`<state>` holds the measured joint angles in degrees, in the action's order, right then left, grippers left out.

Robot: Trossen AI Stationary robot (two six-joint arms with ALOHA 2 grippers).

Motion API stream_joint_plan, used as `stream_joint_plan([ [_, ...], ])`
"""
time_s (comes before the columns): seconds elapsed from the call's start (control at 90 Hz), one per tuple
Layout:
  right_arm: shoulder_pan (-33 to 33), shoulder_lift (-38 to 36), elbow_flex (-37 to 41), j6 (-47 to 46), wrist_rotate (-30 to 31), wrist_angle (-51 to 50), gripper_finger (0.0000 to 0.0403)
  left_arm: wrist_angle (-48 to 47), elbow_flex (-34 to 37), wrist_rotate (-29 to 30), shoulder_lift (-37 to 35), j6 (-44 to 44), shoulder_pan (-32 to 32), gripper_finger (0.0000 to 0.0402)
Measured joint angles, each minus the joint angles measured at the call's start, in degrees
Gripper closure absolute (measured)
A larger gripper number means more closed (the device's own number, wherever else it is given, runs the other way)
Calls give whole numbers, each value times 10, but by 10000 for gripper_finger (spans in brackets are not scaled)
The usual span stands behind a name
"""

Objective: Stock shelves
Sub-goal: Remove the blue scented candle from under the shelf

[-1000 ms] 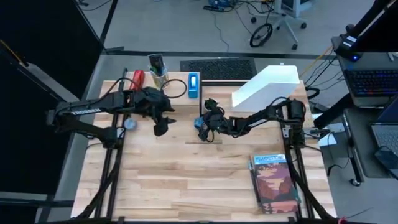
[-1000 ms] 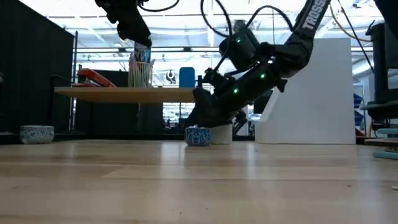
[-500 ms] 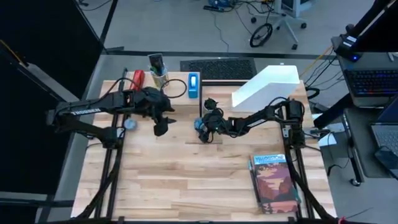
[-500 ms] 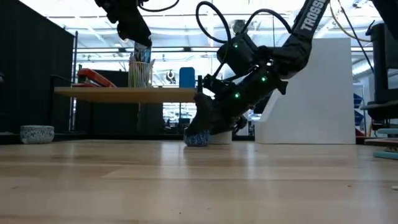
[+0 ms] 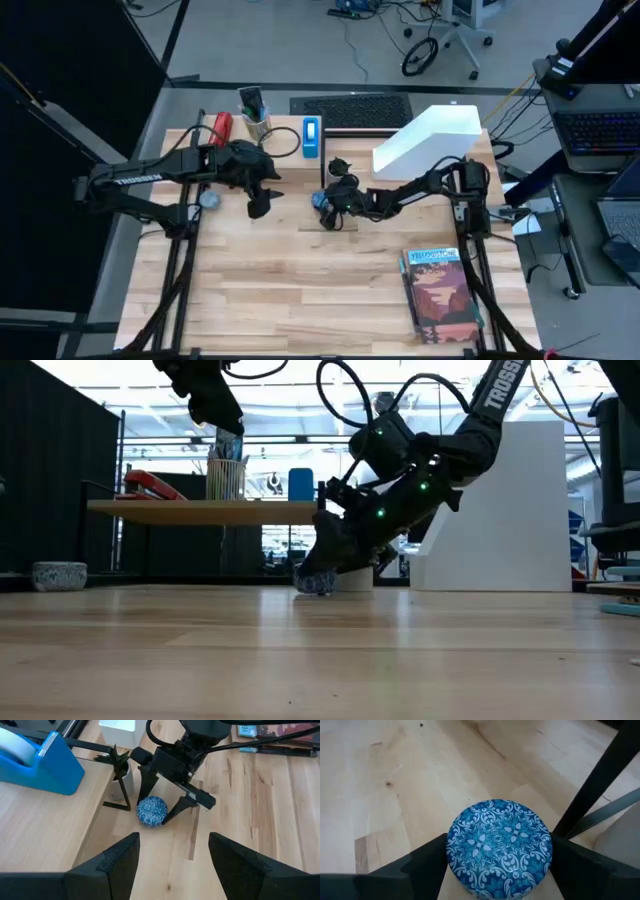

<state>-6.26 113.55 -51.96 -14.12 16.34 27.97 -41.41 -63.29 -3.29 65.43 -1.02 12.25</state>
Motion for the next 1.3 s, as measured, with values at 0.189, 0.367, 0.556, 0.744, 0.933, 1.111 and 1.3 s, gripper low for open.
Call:
stream_joint_plan([
  [0.189,5,0,-1,-2,-12,-9,141,0,0,0,0,0,0,178],
  [0.367,29,-8,-1,-2,-55,-20,140,0,0,0,0,0,0,178],
  [0.556,75,-33,-2,-1,-85,-90,138,1,0,0,0,1,0,178],
  [0.744,146,-61,-3,0,-113,-178,138,0,0,0,0,2,0,178],
  [0.933,243,-75,-2,-34,-120,-218,137,0,0,0,0,2,0,178],
  [1.111,336,-74,-2,-111,-119,-223,132,0,0,0,0,3,0,178],
  [1.3,392,-74,-1,-175,-120,-223,118,0,0,0,0,3,0,178],
])
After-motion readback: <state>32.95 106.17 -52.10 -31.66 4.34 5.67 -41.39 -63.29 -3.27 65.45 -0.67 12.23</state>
